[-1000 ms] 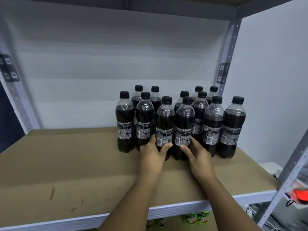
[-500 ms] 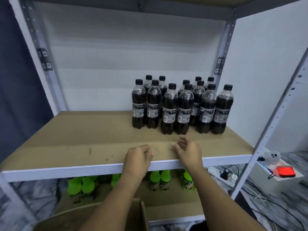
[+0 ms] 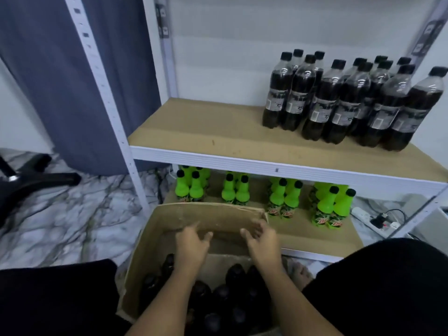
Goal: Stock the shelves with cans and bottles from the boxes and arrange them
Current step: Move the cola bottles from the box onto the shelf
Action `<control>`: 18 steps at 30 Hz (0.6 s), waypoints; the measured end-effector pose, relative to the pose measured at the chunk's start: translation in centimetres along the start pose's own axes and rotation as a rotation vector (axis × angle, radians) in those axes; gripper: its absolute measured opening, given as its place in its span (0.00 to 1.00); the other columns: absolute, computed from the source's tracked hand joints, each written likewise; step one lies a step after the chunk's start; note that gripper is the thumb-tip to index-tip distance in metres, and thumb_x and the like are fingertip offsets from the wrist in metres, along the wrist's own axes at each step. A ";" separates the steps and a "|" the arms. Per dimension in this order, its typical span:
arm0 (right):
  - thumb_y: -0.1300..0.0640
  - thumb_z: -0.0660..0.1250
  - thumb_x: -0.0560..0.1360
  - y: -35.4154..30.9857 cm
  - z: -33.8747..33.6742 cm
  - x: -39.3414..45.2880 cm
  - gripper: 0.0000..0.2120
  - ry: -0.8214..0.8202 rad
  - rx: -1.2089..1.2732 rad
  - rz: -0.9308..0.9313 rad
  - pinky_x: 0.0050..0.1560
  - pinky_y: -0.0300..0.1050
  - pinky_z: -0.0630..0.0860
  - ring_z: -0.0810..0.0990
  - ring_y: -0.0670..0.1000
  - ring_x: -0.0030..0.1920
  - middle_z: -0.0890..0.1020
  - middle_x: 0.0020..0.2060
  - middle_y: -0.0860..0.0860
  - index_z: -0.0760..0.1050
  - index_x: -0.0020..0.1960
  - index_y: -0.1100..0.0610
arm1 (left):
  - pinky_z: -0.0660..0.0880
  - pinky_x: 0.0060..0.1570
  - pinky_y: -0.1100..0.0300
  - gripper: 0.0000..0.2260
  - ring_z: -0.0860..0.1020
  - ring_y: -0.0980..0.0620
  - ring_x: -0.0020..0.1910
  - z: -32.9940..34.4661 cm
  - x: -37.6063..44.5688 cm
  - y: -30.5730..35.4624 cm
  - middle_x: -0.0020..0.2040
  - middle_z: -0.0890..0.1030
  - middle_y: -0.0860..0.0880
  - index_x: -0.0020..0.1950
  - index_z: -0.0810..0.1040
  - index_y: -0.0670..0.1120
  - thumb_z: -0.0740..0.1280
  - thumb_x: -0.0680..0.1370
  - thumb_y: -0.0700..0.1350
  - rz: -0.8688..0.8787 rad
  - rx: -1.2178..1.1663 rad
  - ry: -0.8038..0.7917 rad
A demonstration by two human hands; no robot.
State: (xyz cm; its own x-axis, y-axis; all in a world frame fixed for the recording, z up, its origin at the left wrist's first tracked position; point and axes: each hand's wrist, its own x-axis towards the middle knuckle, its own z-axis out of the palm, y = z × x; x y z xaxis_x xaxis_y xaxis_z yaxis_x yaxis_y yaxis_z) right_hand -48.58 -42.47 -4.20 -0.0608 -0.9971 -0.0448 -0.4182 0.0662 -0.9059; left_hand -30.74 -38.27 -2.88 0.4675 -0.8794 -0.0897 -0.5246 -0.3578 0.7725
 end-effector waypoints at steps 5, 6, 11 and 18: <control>0.57 0.77 0.69 5.4 3.4 -3.6 0.24 -0.189 -0.339 0.087 0.59 0.46 0.78 0.83 0.54 0.57 0.85 0.55 0.56 0.80 0.64 0.57 | 0.77 0.58 0.53 0.17 0.82 0.40 0.58 -0.7 -2.1 -7.7 0.55 0.84 0.39 0.64 0.79 0.39 0.73 0.76 0.40 -0.160 0.139 -0.076; 0.57 0.77 0.69 6.0 3.7 -3.9 0.23 -0.224 -0.394 0.120 0.58 0.44 0.77 0.83 0.54 0.57 0.85 0.55 0.55 0.80 0.63 0.58 | 0.77 0.58 0.52 0.15 0.81 0.40 0.58 -0.8 -2.3 -8.4 0.56 0.83 0.38 0.63 0.79 0.39 0.72 0.77 0.39 -0.171 0.181 -0.087; 0.54 0.78 0.68 7.8 4.0 -4.0 0.17 -0.219 -0.507 0.164 0.55 0.48 0.80 0.84 0.53 0.53 0.86 0.51 0.54 0.83 0.56 0.57 | 0.76 0.56 0.55 0.18 0.81 0.40 0.57 -0.6 -1.7 -8.9 0.56 0.83 0.40 0.68 0.77 0.41 0.71 0.78 0.39 -0.187 0.184 -0.019; 0.51 0.83 0.64 8.2 3.9 -3.6 0.18 -0.165 -0.429 0.161 0.43 0.41 0.76 0.84 0.51 0.46 0.86 0.44 0.51 0.85 0.50 0.54 | 0.74 0.47 0.55 0.13 0.81 0.38 0.55 -0.5 -0.1 -10.6 0.52 0.84 0.38 0.59 0.82 0.39 0.74 0.78 0.45 -0.301 0.144 -0.002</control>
State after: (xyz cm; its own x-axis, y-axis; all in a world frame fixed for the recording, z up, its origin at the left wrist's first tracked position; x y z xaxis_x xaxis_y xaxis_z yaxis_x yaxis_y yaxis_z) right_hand -48.25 -38.48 -13.06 -0.0257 -0.9632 -0.2676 -0.7535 0.1946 -0.6280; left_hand -24.89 -34.23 -10.79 0.6153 -0.7281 -0.3022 -0.4585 -0.6423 0.6142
